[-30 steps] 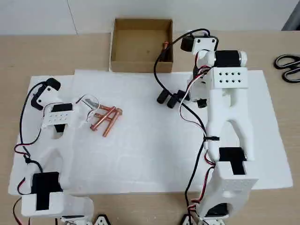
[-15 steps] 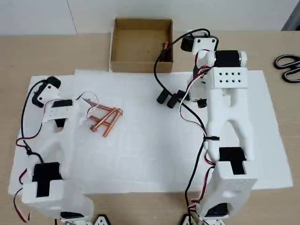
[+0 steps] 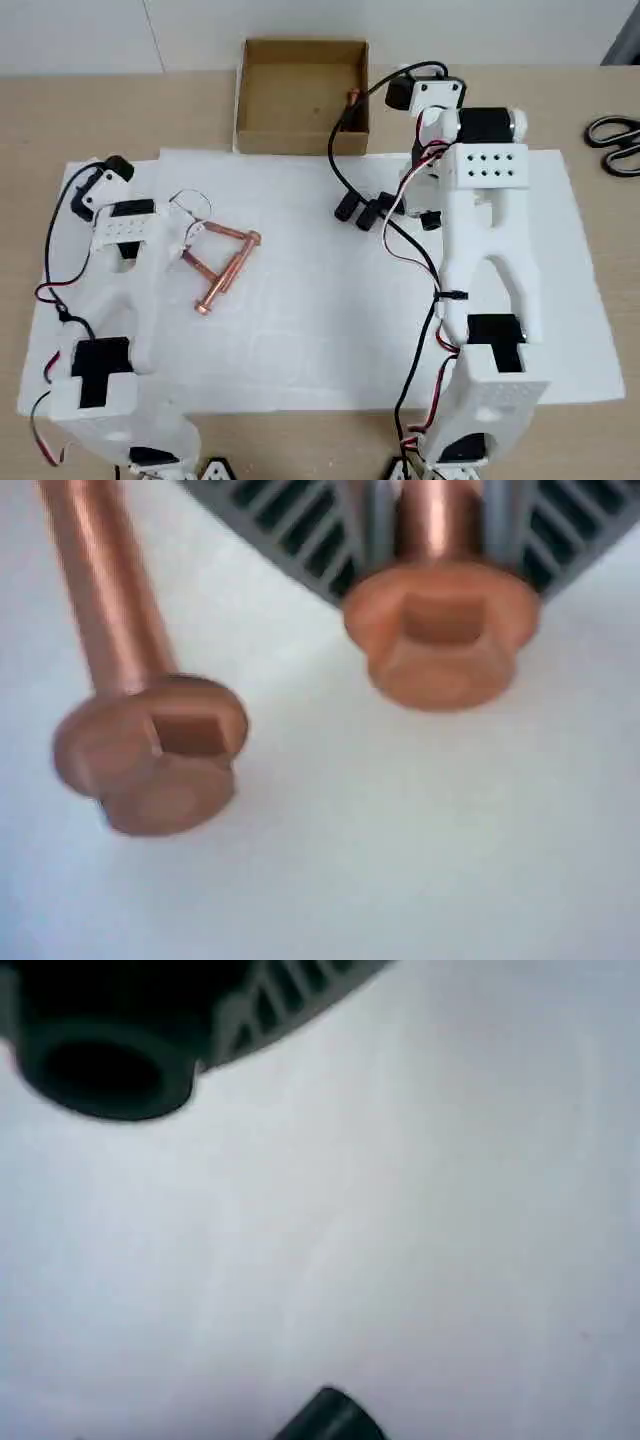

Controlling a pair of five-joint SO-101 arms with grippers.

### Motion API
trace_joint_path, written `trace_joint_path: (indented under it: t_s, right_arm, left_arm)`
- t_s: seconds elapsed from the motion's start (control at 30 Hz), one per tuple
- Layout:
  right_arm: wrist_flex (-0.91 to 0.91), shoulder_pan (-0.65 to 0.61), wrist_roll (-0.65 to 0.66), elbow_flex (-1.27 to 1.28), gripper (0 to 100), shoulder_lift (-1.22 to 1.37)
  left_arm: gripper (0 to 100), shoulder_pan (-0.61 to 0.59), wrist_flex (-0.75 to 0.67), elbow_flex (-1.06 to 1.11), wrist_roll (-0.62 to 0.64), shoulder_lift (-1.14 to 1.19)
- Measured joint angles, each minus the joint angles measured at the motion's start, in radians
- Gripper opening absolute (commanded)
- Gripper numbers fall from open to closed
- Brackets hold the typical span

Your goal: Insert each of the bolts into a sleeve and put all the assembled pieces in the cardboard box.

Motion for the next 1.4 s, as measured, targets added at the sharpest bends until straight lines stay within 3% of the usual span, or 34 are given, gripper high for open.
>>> trace_joint_path:
  t_s: [0.33,0.67,0.9,1.13,1.27,1.4]
  right_arm:
    - [0.000,0.000,-0.003,0.000,0.3,0.000]
    - [0.000,0.000,-0.003,0.000,0.3,0.000]
    - [0.000,0.000,-0.003,0.000,0.3,-0.043]
    - [0.006,-0.031,0.021,0.035,0.3,-0.445]
    - [0.008,-0.091,0.081,0.195,0.3,-0.784]
    - [-0.058,-0.126,0.103,0.462,0.3,-1.073]
  left_arm:
    - [1,-0.003,0.063,-0.097,-0.138,0.002]
    - [1,-0.003,0.480,-0.476,-0.488,0.002]
    - [1,0.003,0.741,-0.776,-0.529,0.002]
    - [1,0.144,0.763,-0.838,-0.529,-0.184]
    - [1,0.284,0.761,-0.721,-0.531,-0.437]
    - [1,0.322,0.631,-0.505,-0.529,-0.635]
